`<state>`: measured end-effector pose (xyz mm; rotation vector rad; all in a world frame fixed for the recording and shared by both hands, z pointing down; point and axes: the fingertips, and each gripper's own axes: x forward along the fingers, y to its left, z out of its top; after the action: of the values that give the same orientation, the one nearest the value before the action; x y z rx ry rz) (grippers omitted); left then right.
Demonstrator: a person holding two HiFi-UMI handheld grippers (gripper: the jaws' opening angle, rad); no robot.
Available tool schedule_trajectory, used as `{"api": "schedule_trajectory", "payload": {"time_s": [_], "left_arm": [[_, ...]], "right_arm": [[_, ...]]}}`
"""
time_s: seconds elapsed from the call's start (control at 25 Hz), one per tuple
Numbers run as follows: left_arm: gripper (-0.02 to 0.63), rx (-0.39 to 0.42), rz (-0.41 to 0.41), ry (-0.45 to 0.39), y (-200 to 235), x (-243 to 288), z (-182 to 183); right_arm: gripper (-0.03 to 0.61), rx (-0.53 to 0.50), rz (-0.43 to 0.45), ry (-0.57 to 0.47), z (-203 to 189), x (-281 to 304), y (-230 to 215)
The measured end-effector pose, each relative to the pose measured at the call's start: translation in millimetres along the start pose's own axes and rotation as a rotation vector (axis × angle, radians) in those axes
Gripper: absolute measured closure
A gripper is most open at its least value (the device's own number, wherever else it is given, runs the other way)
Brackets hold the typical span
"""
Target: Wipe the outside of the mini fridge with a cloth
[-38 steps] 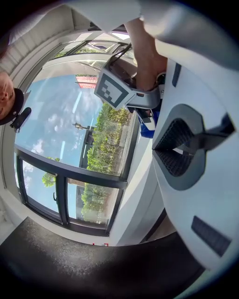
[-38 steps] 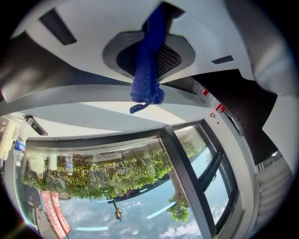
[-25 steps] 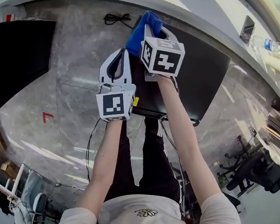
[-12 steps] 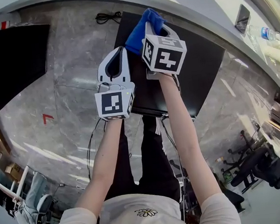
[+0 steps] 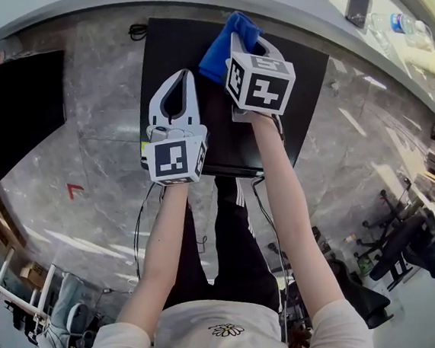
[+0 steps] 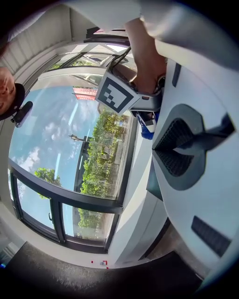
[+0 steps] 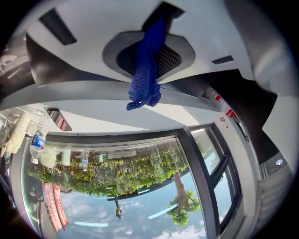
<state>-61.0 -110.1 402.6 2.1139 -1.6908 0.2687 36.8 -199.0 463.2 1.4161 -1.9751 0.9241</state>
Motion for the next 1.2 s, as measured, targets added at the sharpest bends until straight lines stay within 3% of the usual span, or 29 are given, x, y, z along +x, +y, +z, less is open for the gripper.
{"api": "schedule_trajectory", "payload": {"time_s": [0.52,1.2], "left_arm": [[0.609,0.008,-0.099,0.031,-95,20,-18],[0.609,0.042,-0.118,0.044,-121,19,-30]], "right_arm": [[0.515,0.077,-0.133,-0.024,-15,-48,-134],[0.515,0.134,-0.311,-0.049,-25,-88,-231]]}}
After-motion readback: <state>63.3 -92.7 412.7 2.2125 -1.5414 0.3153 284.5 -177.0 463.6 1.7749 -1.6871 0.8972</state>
